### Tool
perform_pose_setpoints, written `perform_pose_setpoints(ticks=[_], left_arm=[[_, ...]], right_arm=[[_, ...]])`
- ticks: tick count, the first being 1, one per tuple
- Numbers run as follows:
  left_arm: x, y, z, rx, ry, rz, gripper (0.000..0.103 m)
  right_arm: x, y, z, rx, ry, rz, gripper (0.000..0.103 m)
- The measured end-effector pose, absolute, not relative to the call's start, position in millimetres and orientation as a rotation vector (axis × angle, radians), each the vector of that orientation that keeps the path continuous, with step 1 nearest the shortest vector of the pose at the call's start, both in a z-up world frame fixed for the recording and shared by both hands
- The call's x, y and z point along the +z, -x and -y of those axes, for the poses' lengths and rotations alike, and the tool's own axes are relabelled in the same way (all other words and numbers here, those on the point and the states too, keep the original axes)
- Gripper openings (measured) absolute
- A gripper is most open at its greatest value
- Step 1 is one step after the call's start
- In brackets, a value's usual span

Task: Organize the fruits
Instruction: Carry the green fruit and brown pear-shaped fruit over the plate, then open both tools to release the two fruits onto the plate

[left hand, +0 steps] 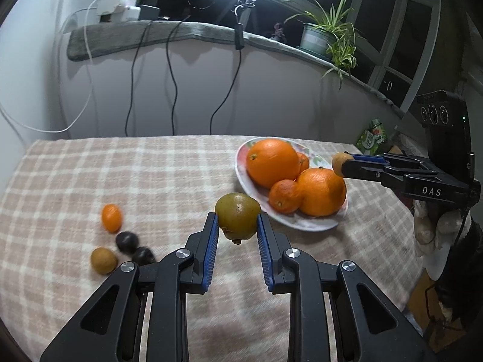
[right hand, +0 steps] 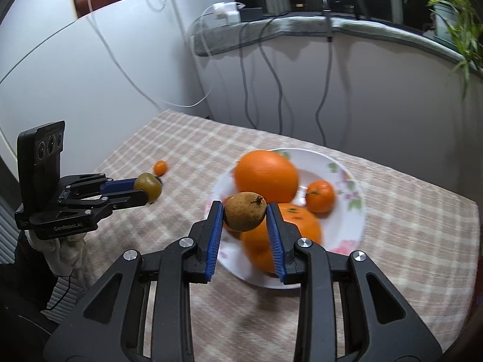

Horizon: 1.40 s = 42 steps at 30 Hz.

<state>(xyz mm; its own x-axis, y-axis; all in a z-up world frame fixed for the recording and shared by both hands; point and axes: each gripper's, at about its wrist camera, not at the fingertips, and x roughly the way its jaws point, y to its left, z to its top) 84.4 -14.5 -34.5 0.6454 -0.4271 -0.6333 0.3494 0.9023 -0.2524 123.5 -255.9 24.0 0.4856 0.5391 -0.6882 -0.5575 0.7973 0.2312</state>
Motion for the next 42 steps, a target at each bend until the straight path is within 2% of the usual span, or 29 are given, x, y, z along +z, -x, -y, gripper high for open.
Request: perform_pose_setpoints(ticks=[19,42], left_arm=[[-38.5,-118.2,47.9,-0.472,0.089,-0.768,0.024],[-42.8,-129.3,59.4,-0.482,0.063,-0.789,0.025]], right_arm=[[4.4,-162.5,310.5,0.553,-0.029,-0.854,0.031],[-12.0,-176.4,312.1,0.562,-0.042,-0.895,0.031]])
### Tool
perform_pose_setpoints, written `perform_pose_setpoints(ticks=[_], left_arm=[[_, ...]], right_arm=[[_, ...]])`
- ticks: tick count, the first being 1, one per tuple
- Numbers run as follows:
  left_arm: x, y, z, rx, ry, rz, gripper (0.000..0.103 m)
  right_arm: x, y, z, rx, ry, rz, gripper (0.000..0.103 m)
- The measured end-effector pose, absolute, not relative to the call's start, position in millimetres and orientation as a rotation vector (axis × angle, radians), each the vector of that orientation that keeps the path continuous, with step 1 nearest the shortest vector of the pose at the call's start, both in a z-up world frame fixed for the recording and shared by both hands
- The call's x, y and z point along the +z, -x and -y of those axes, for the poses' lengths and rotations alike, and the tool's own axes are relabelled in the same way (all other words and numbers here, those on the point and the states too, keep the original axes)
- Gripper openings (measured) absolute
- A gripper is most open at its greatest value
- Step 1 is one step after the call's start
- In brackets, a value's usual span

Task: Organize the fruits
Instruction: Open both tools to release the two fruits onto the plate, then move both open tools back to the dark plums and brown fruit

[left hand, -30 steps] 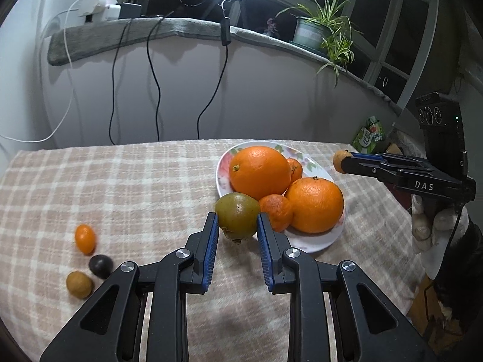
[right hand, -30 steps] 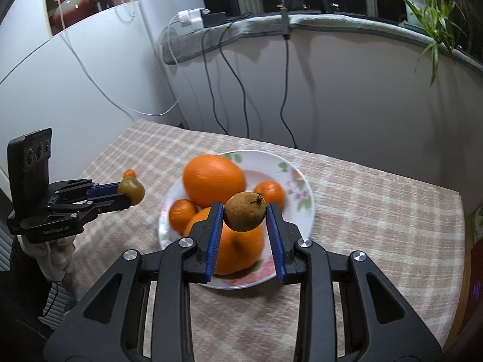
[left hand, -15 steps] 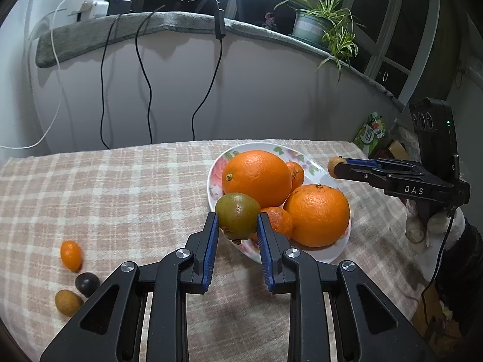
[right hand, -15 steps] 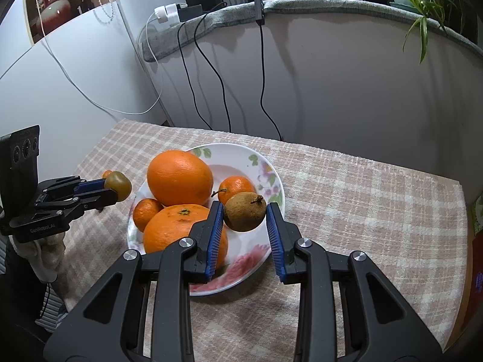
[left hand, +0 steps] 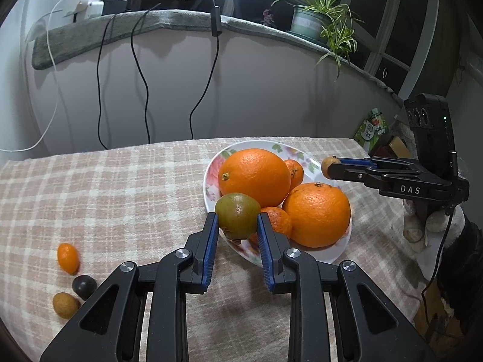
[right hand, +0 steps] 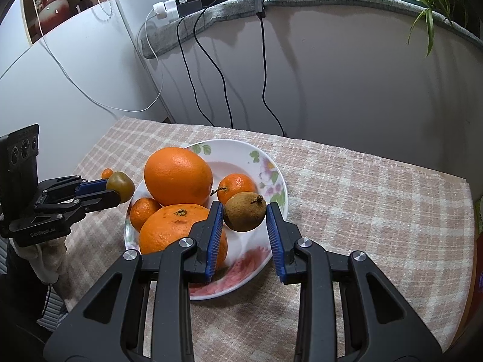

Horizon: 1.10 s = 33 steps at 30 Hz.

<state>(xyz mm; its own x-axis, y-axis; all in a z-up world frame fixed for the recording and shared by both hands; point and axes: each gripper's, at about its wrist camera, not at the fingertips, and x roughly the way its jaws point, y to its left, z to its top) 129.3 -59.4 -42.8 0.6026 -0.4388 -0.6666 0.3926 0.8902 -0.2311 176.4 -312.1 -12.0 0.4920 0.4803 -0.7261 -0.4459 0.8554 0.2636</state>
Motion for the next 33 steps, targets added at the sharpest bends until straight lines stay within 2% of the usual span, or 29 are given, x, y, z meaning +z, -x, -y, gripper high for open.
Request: perform_pose_setpoints(ticks=[10,12,13,14,16,18,20,21,22,27,29,33], left_arm=[[-39.3,-127.1,59.7,-0.485,0.063,-0.775,0.027],[-39.0,-126.8,60.0,-0.485,0.062,-0.774,0.033],[-38.1,-125.8,60.3,-0.487,0.063,-0.770,0.036],[-37.4,-125.2,60.4,-0.489,0.063,-0.766,0.040],[-35.4,-124.2,61.3,-0.489,0.060,-0.762,0.046],[-33.3,-123.4,62.2,-0.487,0.057,-0.755,0.054],[-31.4,-121.4,63.4,-0.484,0.050,-0.747,0.063],[-30.7,-120.6,64.0,-0.480,0.046,-0.744,0.071],[-29.7,-119.5,65.2,-0.473,0.038,-0.740,0.073],[-26.8,-116.5,69.4,-0.446,-0.003,-0.731,0.078],[-25.5,-115.1,70.8,-0.434,-0.018,-0.724,0.078],[-23.3,-113.7,70.7,-0.421,-0.029,-0.715,0.079]], right_arm=[[-10.7,-176.6,308.5,0.558,-0.034,-0.894,0.031],[-10.3,-177.4,309.1,0.559,-0.040,-0.895,0.039],[-9.7,-177.1,309.6,0.558,-0.045,-0.892,0.049],[-8.6,-177.1,310.2,0.556,-0.048,-0.886,0.053],[-6.8,-176.4,310.4,0.557,-0.050,-0.881,0.053],[-5.2,-175.6,310.0,0.552,-0.046,-0.880,0.059],[-3.7,-174.5,310.0,0.544,-0.041,-0.875,0.072],[-2.8,-173.7,310.0,0.541,-0.040,-0.872,0.074],[-1.8,-172.8,310.2,0.540,-0.041,-0.868,0.076],[-0.5,-172.3,309.6,0.528,-0.042,-0.873,0.077],[0.2,-171.4,308.6,0.518,-0.038,-0.874,0.086],[4.0,-168.7,306.6,0.505,-0.029,-0.862,0.087]])
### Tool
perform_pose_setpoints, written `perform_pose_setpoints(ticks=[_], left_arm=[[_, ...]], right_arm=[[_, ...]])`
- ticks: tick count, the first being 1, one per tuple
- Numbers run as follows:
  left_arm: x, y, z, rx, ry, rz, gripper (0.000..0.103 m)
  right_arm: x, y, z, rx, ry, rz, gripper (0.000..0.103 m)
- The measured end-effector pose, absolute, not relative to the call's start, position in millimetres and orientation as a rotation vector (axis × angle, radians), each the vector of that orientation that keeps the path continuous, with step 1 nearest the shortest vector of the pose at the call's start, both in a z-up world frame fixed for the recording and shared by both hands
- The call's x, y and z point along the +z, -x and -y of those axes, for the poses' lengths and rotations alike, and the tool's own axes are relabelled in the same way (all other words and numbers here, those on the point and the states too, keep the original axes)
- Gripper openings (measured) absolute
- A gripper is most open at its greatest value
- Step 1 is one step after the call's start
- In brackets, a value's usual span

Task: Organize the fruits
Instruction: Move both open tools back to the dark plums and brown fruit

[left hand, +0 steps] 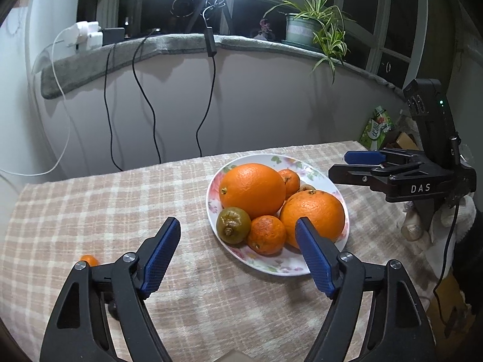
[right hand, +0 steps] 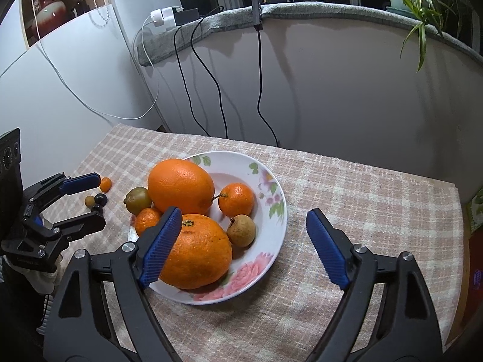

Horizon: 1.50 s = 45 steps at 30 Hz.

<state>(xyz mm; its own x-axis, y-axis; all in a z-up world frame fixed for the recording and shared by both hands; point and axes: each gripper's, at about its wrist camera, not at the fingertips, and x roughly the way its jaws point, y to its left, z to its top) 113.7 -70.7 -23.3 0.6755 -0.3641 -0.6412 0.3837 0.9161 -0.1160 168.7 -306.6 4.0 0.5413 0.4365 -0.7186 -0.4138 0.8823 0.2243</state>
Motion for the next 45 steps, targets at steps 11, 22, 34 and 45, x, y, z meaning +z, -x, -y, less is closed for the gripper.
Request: perform_pose_setpoints(ticks=[11,22,34,45], left_arm=[[-11.6,-100.8,63.7,-0.395,-0.049,-0.670,0.079],[-4.2,-86.7,40.4,-0.368,-0.035,-0.639,0.079],[-6.9,-75.1,-4.5,-0.302,-0.001,-0.632,0.079],[-23.4,-69.6,-48.8,-0.223,0.026,-0.665,0.079]], right_arm=[[16.5,-161.2,299.9,0.497,-0.017,-0.846,0.087],[31.6,-147.2,276.6,0.532,-0.005,-0.814,0.087],[40.7,-132.0,229.0,0.614,0.025,-0.790,0.087],[35.1,-123.1,185.0,0.704,0.055,-0.802,0.087]])
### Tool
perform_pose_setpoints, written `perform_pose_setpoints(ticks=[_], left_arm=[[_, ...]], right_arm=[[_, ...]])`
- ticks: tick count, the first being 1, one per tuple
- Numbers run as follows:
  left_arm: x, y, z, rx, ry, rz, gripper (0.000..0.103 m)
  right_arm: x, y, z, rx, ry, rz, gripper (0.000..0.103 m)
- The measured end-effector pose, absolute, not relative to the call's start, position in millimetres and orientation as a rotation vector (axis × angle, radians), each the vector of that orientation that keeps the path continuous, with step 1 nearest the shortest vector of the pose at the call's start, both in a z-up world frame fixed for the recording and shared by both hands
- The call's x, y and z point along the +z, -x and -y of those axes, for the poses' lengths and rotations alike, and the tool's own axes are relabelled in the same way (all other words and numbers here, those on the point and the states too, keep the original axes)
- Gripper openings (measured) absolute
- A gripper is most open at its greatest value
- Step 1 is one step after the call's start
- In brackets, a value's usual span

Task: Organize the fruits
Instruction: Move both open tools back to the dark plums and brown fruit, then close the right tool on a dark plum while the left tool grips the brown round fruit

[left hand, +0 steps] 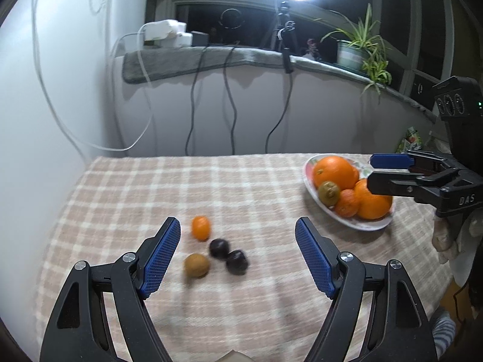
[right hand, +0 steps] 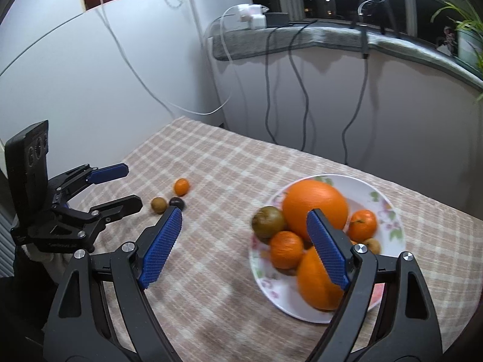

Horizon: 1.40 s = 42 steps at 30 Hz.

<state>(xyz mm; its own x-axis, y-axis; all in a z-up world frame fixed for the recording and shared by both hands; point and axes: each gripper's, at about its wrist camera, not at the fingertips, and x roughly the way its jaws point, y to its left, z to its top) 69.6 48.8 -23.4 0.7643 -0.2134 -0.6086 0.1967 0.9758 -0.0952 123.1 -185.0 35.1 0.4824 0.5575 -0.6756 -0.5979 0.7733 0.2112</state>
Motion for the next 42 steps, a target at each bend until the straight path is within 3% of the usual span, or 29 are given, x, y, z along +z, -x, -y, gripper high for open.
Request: perform_pose_setpoints(ticks=[11,18,28,42], left_arm=[[-48.6,-64.8,-93.2,-0.173,0.096,-0.732,0.078],[-63.2,-65.1,-101.3,-0.211,0.122,-0.783,0.056],[-70.1,-75.4,-96.7,-0.257,0.120,-0.817,0.045],[-82.9,-92.9,-85.1,-0.287,0.066,-0.869,0.033]], right_arm=[[20.1,-114.9,143.1,0.792,0.088,-0.837,0.087],[5.2,-111.0,112.6,0.850,0.123,-0.863,0.087],[-21.0,-111.4,72.4,0.923,0.190,-0.924,0.058],[-46.1,-128.7,56.2,0.949,0.225,-0.977,0.043]])
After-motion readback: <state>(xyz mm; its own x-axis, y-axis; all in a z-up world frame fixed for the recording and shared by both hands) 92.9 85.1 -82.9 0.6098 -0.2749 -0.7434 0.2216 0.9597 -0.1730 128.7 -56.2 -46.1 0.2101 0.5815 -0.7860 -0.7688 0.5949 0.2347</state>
